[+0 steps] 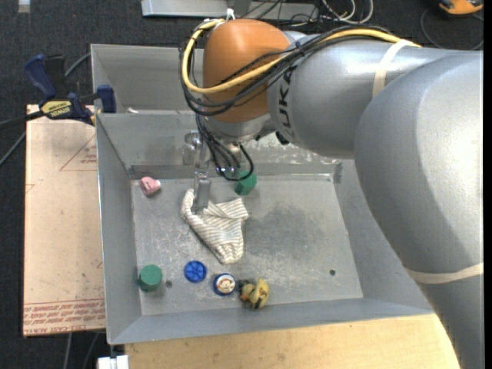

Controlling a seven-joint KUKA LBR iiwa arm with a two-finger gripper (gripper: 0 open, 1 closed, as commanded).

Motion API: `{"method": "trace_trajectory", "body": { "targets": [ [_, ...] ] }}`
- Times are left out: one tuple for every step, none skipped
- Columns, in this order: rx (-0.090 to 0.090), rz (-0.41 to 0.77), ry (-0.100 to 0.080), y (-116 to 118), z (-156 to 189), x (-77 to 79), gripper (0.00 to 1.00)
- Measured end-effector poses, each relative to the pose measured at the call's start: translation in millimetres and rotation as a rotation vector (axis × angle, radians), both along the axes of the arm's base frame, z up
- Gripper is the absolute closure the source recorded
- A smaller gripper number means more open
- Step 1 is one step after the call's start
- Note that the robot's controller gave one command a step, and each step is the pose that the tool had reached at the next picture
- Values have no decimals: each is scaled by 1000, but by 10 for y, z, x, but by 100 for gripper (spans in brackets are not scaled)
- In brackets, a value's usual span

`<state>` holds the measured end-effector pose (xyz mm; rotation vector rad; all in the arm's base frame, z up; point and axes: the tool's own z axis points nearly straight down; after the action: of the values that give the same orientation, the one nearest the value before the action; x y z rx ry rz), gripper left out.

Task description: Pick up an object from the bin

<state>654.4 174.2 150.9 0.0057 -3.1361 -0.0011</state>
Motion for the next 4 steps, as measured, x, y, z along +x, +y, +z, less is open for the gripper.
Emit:
{"method": "trace_trajectory", "body": {
  "targets": [
    [1, -3, -7, -10, 57, 19, 0],
    [2, 152, -3, -531, -750, -504, 0],
    [3, 427, -12, -725, -681, -249, 100],
    [3, 427, -12, -725, -681, -248, 100]
  ]
}}
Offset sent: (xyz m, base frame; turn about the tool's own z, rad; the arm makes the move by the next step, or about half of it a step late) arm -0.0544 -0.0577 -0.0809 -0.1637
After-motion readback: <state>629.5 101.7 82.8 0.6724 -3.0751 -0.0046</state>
